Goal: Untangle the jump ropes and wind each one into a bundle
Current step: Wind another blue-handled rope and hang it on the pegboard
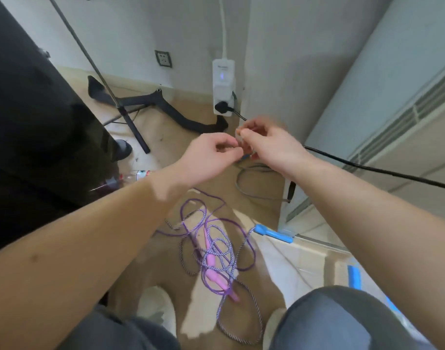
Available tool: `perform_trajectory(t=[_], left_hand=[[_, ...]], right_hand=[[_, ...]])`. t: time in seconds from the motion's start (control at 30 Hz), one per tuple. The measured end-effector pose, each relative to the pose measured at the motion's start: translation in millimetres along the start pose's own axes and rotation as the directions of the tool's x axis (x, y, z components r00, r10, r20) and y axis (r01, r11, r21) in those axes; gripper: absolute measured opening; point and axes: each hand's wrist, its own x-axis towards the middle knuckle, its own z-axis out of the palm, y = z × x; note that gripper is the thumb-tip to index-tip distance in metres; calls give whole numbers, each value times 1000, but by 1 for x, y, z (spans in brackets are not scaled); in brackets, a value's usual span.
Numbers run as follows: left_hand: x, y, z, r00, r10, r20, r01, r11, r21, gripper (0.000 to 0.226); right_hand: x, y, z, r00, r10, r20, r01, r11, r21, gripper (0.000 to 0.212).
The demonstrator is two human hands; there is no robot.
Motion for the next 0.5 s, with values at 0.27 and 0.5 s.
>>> perform_trajectory(t=[0.27, 0.5], left_hand=[[42, 54, -67, 977, -213, -29, 206, 965, -164, 16], [20, 167, -157, 942, -335, -32, 321, 923, -212, 10]], right_hand=[[63, -90, -6, 996, -34, 83, 39, 998, -52, 24], [49, -223, -47, 992, 95, 78, -96, 995, 4, 40]])
